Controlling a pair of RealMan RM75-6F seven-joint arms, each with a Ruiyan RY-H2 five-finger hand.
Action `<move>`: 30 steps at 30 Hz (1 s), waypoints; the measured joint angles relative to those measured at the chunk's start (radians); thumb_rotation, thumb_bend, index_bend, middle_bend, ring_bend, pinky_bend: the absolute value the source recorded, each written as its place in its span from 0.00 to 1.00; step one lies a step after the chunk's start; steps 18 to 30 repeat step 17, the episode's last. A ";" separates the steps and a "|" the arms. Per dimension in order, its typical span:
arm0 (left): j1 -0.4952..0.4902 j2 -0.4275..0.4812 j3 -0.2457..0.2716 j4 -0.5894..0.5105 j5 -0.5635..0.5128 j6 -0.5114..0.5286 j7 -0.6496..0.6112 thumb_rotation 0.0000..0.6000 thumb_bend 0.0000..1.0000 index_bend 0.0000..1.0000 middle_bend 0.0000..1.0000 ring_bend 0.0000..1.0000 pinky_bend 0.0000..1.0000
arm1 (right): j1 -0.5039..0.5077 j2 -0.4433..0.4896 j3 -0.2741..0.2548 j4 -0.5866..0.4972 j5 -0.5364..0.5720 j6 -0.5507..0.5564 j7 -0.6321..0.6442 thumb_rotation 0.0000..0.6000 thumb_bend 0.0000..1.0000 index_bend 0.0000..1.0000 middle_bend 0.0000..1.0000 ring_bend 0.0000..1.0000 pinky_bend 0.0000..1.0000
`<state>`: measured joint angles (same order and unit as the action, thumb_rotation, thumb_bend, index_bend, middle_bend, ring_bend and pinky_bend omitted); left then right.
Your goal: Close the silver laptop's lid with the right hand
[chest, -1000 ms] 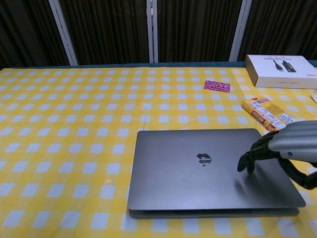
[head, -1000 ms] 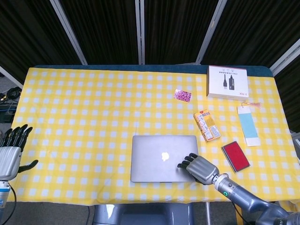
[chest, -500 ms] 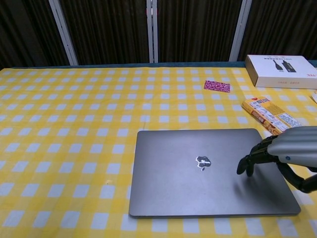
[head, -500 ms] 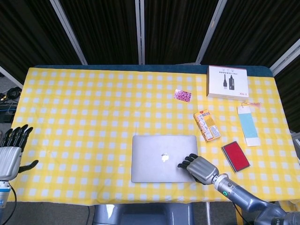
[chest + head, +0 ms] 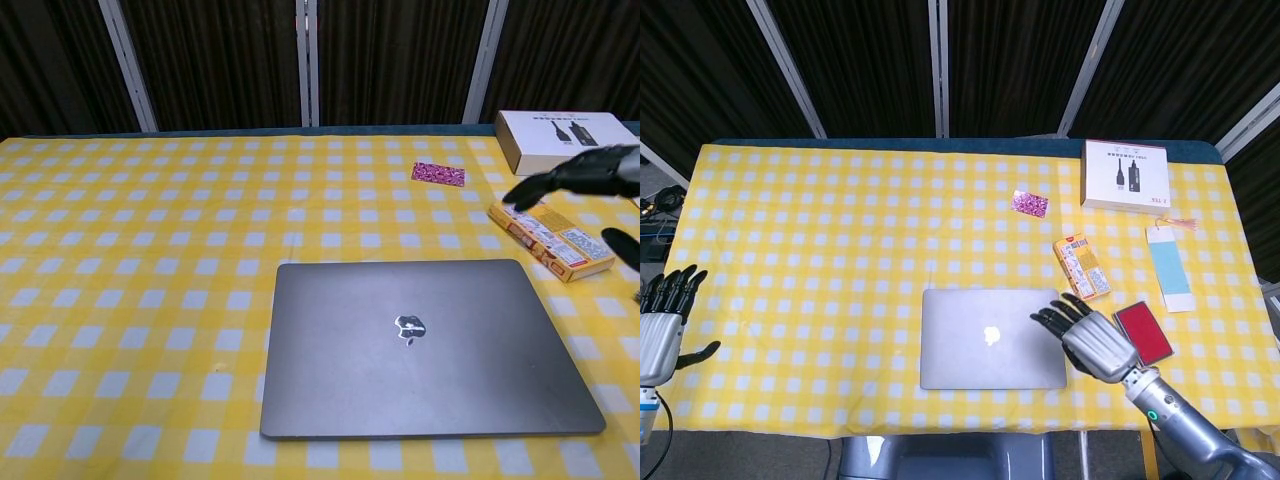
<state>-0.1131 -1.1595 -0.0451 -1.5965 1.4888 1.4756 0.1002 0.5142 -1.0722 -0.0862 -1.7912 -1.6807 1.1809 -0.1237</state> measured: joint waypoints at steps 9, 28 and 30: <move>0.001 -0.001 0.003 0.002 0.009 0.004 -0.005 1.00 0.00 0.00 0.00 0.00 0.00 | -0.172 -0.011 0.031 0.161 0.012 0.283 0.122 1.00 0.00 0.00 0.00 0.00 0.00; 0.010 0.000 0.010 -0.001 0.018 0.016 -0.004 1.00 0.00 0.00 0.00 0.00 0.00 | -0.288 -0.102 0.044 0.331 0.088 0.360 0.264 1.00 0.00 0.00 0.00 0.00 0.00; 0.010 0.000 0.010 -0.001 0.018 0.016 -0.004 1.00 0.00 0.00 0.00 0.00 0.00 | -0.288 -0.102 0.044 0.331 0.088 0.360 0.264 1.00 0.00 0.00 0.00 0.00 0.00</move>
